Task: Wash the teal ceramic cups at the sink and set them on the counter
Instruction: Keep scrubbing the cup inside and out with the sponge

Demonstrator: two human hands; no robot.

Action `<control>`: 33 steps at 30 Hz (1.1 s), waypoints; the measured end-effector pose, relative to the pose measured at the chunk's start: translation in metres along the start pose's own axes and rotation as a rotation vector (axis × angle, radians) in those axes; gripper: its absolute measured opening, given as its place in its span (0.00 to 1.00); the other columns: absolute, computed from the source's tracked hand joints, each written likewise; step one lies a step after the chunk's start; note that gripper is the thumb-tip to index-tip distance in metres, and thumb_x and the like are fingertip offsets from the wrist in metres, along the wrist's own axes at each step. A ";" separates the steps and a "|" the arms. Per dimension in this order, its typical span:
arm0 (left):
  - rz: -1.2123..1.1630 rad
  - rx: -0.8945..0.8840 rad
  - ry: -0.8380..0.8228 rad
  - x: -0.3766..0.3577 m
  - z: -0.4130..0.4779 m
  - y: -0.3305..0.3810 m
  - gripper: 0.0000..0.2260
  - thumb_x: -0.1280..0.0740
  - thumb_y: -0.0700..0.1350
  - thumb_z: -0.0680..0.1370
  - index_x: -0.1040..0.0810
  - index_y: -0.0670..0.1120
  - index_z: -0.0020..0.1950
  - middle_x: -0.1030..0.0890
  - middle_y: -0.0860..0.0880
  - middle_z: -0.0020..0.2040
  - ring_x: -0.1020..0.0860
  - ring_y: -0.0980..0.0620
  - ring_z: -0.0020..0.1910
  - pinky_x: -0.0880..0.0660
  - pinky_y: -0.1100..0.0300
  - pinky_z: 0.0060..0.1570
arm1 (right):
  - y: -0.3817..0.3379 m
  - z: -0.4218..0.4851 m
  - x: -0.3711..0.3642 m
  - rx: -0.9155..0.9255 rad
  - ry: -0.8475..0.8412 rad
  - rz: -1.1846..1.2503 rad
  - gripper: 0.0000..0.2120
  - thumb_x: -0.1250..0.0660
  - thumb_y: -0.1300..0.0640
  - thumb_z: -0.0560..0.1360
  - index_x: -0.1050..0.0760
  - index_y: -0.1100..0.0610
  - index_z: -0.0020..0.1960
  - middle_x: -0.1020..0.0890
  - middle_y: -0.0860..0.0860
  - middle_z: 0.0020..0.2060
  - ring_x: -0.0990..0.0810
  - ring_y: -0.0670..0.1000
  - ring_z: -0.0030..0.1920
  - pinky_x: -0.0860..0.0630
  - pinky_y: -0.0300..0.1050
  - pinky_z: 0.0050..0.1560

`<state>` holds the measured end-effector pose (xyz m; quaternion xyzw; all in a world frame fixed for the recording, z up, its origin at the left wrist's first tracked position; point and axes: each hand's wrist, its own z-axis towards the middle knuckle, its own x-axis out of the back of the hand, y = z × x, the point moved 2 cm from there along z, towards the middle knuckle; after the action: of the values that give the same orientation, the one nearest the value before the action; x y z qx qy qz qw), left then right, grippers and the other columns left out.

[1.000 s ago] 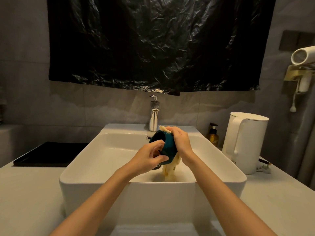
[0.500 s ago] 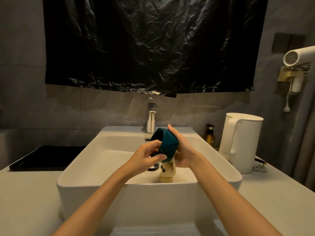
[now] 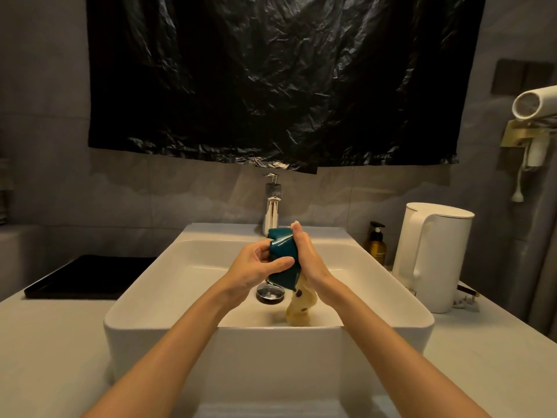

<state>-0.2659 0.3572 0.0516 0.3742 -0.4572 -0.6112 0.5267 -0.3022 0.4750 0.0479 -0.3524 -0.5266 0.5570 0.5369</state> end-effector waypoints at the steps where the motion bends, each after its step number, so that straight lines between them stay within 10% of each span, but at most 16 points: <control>1: 0.015 0.004 0.016 0.001 0.000 0.000 0.16 0.29 0.39 0.73 0.25 0.45 0.60 0.18 0.47 0.51 0.18 0.50 0.51 0.20 0.61 0.47 | 0.002 0.002 0.001 -0.004 0.035 -0.012 0.34 0.49 0.23 0.68 0.33 0.45 0.62 0.22 0.50 0.55 0.23 0.52 0.57 0.24 0.52 0.61; 4: 0.113 0.015 0.060 0.003 -0.002 0.000 0.19 0.29 0.38 0.73 0.27 0.45 0.62 0.19 0.48 0.53 0.20 0.49 0.53 0.22 0.59 0.51 | -0.001 0.000 0.011 0.042 0.154 -0.042 0.18 0.45 0.41 0.80 0.29 0.51 0.61 0.22 0.48 0.52 0.24 0.46 0.50 0.27 0.35 0.44; 8: 0.163 0.034 0.067 0.003 -0.004 -0.001 0.17 0.29 0.38 0.73 0.28 0.48 0.59 0.21 0.51 0.52 0.22 0.53 0.50 0.23 0.64 0.47 | -0.017 -0.003 0.031 0.114 0.361 0.002 0.10 0.41 0.55 0.81 0.24 0.56 0.57 0.22 0.50 0.50 0.25 0.47 0.48 0.28 0.38 0.42; 21: 0.213 0.055 -0.052 0.000 -0.004 -0.007 0.14 0.27 0.41 0.72 0.24 0.49 0.55 0.18 0.49 0.53 0.21 0.48 0.55 0.24 0.54 0.58 | -0.062 0.018 0.009 0.239 0.377 0.255 0.08 0.45 0.52 0.82 0.42 0.50 0.59 0.25 0.58 0.52 0.24 0.51 0.45 0.25 0.40 0.38; 27: 0.098 -0.007 0.024 0.005 -0.003 -0.004 0.12 0.28 0.40 0.72 0.24 0.49 0.53 0.18 0.49 0.50 0.19 0.52 0.50 0.22 0.63 0.46 | -0.029 0.009 -0.003 0.318 0.142 -0.219 0.05 0.45 0.51 0.81 0.34 0.52 0.52 0.28 0.52 0.50 0.29 0.55 0.58 0.27 0.52 0.60; 33: 0.056 -0.047 0.092 0.006 -0.004 -0.002 0.14 0.28 0.40 0.73 0.25 0.51 0.55 0.19 0.52 0.49 0.20 0.54 0.49 0.22 0.64 0.44 | -0.028 -0.002 -0.005 0.323 0.128 -0.485 0.11 0.42 0.48 0.80 0.24 0.48 0.58 0.43 0.47 0.72 0.44 0.52 0.69 0.40 0.52 0.69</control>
<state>-0.2634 0.3507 0.0487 0.3766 -0.4284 -0.5889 0.5726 -0.2928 0.4666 0.0740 -0.1605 -0.4651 0.4657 0.7356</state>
